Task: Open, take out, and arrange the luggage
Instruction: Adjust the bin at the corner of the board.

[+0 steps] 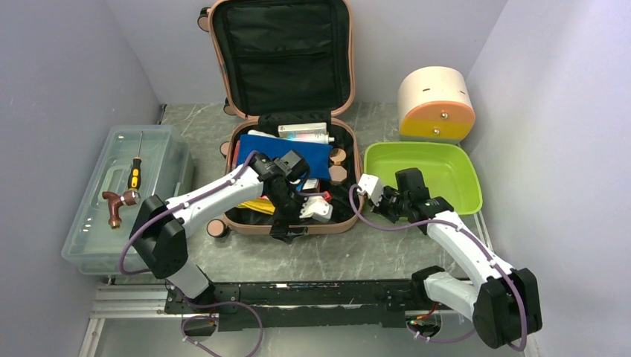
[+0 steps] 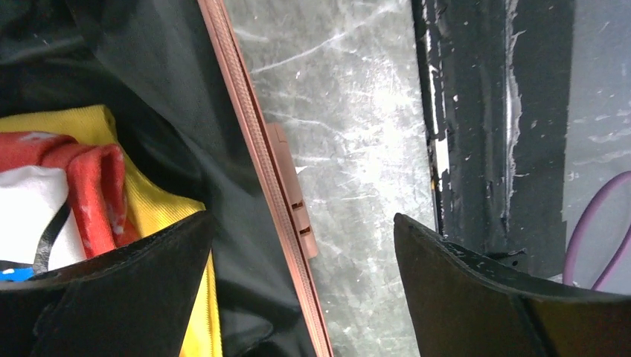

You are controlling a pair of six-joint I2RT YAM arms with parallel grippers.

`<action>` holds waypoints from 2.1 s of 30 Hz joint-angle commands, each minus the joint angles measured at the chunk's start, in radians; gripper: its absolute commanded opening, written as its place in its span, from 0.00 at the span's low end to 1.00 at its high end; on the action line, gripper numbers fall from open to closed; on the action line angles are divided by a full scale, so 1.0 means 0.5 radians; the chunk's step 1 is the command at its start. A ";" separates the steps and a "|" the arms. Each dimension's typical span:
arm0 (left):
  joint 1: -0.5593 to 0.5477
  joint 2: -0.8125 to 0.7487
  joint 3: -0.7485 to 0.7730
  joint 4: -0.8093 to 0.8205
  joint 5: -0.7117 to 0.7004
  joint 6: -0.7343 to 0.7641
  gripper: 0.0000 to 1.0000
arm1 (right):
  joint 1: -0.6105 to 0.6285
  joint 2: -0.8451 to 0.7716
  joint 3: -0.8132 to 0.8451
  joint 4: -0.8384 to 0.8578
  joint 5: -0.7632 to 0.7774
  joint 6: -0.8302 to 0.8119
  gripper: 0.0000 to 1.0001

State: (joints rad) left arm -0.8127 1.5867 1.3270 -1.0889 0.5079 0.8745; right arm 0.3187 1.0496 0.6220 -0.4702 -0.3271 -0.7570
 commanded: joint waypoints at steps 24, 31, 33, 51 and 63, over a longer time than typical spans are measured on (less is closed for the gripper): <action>0.006 -0.178 -0.270 -0.006 -0.246 -0.043 0.16 | -0.054 -0.257 -0.091 0.157 -0.542 -0.281 0.00; 0.006 -0.238 -0.329 -0.029 -0.218 -0.042 0.00 | -0.028 -0.218 -0.079 0.157 -0.573 -0.257 0.00; 0.007 -0.253 -0.346 -0.032 -0.214 -0.040 0.00 | -0.014 -0.211 -0.079 0.171 -0.563 -0.243 0.00; 0.009 -0.273 -0.343 -0.124 -0.110 -0.025 0.00 | 0.062 -0.125 -0.039 0.242 -0.499 -0.096 0.00; 0.009 -0.276 -0.304 -0.120 -0.140 -0.030 0.57 | 0.065 -0.166 -0.025 0.170 -0.537 -0.140 0.45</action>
State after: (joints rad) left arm -0.8059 1.4914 1.1454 -1.0386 0.3931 0.8597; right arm 0.3443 0.9939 0.5728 -0.4263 -0.5144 -0.8078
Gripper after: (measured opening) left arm 0.522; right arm 0.402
